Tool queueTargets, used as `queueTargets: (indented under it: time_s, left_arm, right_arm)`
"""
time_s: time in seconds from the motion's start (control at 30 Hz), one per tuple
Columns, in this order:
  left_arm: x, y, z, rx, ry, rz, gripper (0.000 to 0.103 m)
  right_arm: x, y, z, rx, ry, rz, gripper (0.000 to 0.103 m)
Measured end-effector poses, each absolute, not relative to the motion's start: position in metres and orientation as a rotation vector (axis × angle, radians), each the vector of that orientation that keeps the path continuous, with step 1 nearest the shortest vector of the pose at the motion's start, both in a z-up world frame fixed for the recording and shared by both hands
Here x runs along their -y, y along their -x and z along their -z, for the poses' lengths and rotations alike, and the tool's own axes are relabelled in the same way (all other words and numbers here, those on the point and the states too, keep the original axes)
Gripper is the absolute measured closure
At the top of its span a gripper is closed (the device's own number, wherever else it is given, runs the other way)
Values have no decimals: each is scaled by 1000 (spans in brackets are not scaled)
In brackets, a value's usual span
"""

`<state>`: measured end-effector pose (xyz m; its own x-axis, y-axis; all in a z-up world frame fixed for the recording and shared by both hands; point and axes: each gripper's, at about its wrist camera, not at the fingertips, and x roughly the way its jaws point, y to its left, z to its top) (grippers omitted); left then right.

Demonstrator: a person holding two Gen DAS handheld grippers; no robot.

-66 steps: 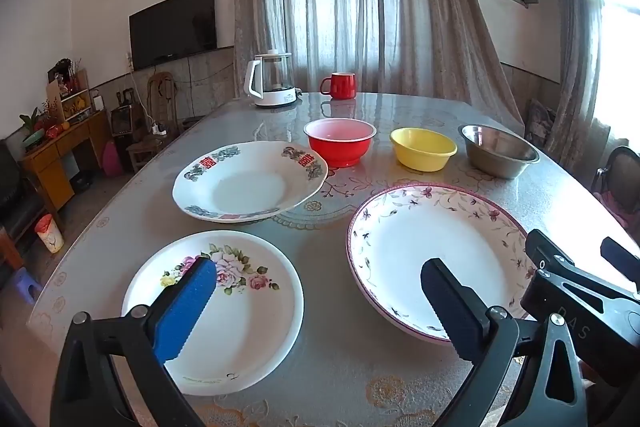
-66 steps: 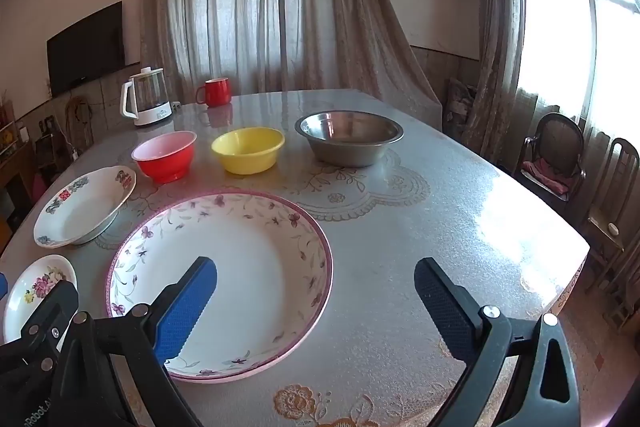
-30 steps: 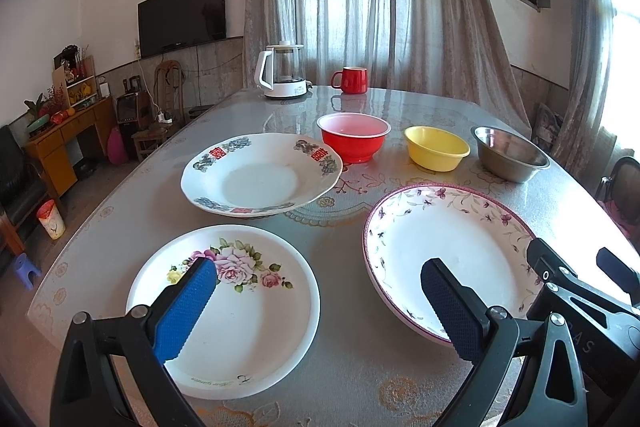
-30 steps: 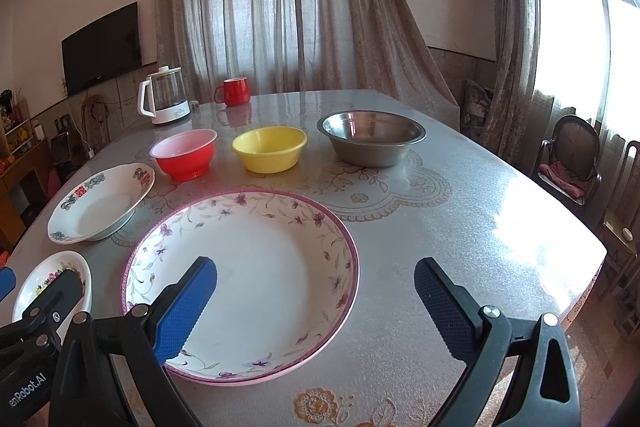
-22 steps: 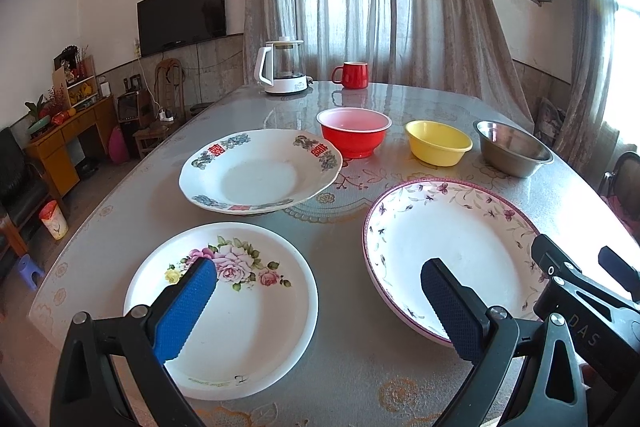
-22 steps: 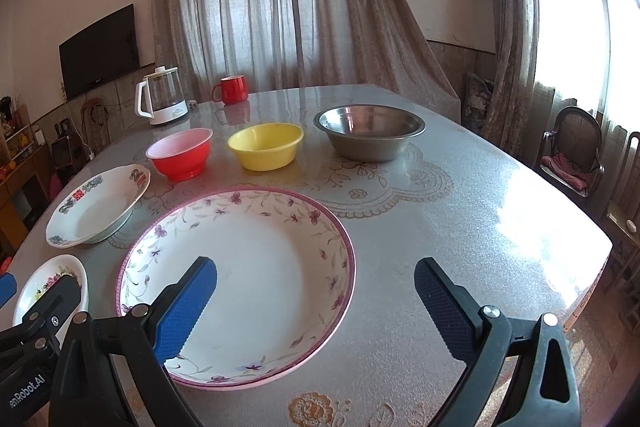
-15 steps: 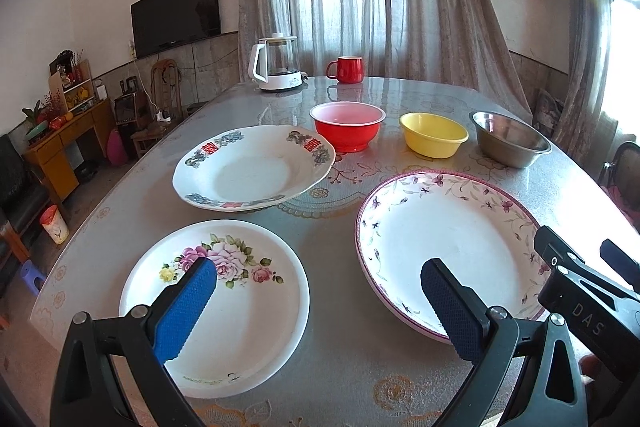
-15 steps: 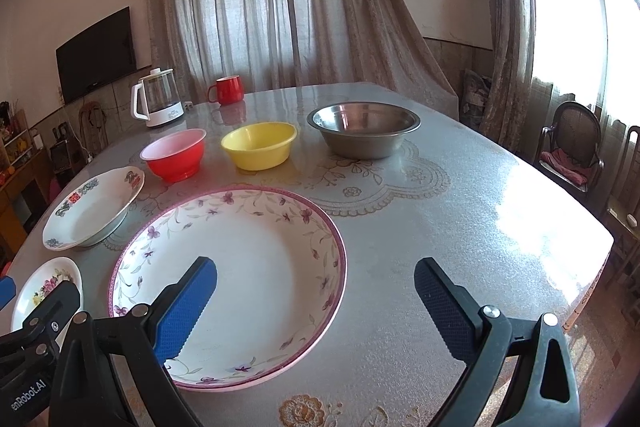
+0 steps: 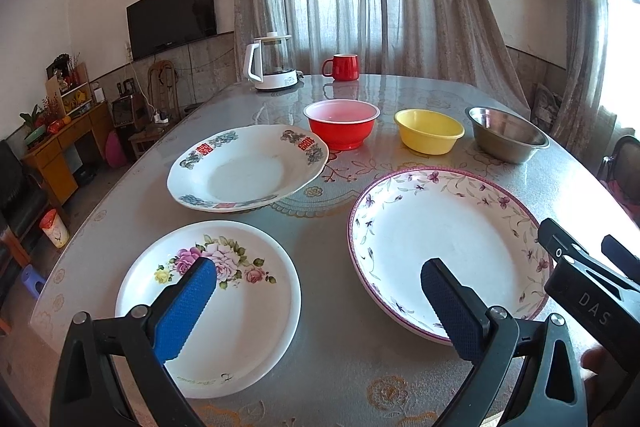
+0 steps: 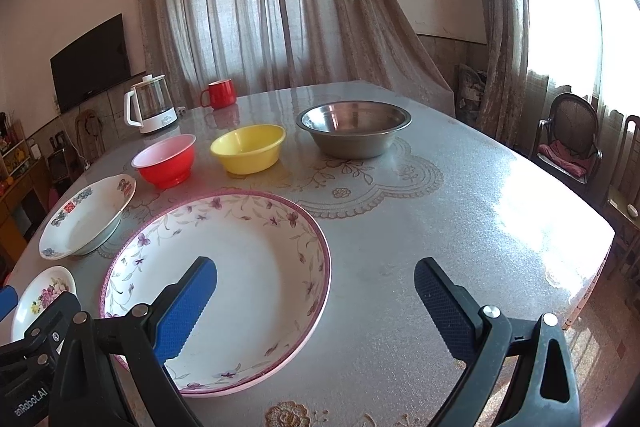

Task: Organize plates and bowls

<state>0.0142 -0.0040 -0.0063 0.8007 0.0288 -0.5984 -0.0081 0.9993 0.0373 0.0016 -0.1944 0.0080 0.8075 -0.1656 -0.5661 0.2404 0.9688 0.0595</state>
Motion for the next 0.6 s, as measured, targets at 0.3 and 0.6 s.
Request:
queueTargets:
  time_s: [0.3, 0.6]
  left_arm:
    - [3, -7, 1, -626, -25, -9, 0]
    - [-1, -2, -5, -603, -8, 2, 0]
  right_arm:
    - [190, 4, -12, -585, -114, 216, 2]
    - [184, 9, -19, -565, -91, 218, 2]
